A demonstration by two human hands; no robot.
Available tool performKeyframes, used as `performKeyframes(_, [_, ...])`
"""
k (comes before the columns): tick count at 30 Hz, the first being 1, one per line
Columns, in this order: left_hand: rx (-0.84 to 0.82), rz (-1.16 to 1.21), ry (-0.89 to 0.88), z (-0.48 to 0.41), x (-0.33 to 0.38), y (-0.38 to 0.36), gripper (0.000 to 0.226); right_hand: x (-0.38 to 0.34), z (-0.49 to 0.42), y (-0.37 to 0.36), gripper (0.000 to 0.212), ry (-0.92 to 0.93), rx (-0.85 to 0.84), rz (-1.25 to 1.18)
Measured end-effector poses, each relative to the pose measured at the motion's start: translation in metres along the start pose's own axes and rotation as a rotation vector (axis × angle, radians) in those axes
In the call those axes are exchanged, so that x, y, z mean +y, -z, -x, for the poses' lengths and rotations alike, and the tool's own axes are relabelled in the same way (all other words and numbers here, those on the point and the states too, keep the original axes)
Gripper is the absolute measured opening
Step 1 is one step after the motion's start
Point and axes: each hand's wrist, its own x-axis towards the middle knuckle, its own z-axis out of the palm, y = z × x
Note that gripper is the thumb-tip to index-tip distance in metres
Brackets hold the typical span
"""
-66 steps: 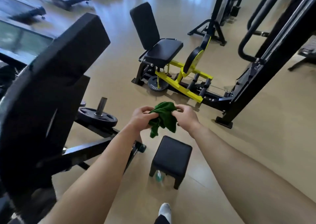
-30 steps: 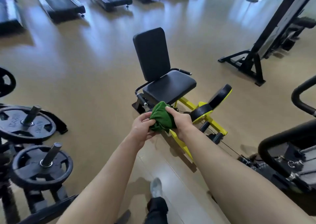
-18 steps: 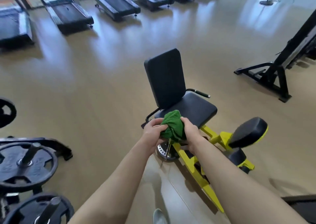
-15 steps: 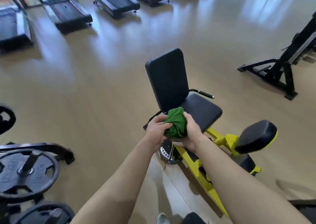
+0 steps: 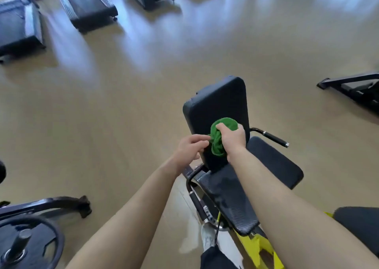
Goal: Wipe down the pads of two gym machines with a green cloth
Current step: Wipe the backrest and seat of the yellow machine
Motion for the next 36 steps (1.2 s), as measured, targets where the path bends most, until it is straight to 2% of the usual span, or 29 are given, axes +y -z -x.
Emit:
performKeyframes(2, [0.177,0.092,0.042,-0.039,0.009,0.018,0.020,-0.029,-0.029,-0.025,0.044,0.219,0.039,0.126])
performKeyframes(4, [0.355,0.179,0.078,-0.070,0.014,0.037,0.018,-0.057,-0.054,-0.051,0.043,0.505,0.003,0.273])
performKeyframes(6, [0.486,0.212,0.077,-0.097,0.014,0.052,0.019,-0.065,-0.080,-0.078,0.046,0.753,-0.070,0.594])
performKeyframes(9, [0.604,0.204,0.046,-0.138,0.016,0.071,0.020,-0.049,-0.115,-0.112,0.049,0.897,-0.148,1.234])
performKeyframes(11, [0.636,0.190,0.067,-0.165,0.016,0.080,0.021,-0.032,-0.127,-0.128,0.046,0.926,-0.161,1.364])
performKeyframes(15, [0.606,0.068,0.054,-0.204,0.018,0.086,0.022,-0.034,-0.162,-0.135,0.051,1.036,-0.086,1.401])
performKeyframes(17, [0.550,0.002,0.018,-0.218,0.025,0.084,0.023,-0.053,-0.197,-0.119,0.048,0.986,0.003,1.388])
performKeyframes(21, [0.428,-0.116,-0.085,-0.235,0.039,0.071,0.029,-0.096,-0.257,-0.068,0.034,0.728,0.163,1.240])
performKeyframes(24, [0.378,-0.190,-0.136,-0.244,0.050,0.059,0.032,-0.086,-0.246,-0.086,0.028,0.764,0.232,1.181])
performKeyframes(28, [0.483,-0.196,-0.082,-0.254,0.057,0.053,0.031,-0.040,-0.195,-0.122,0.018,1.072,0.043,1.075])
performKeyframes(31, [0.477,-0.307,-0.096,-0.255,0.061,0.053,0.036,-0.054,-0.220,-0.108,0.023,1.114,-0.096,1.093])
performKeyframes(36, [0.340,-0.482,-0.217,-0.265,0.086,0.011,0.038,-0.080,-0.276,-0.064,0.028,1.016,0.078,0.964])
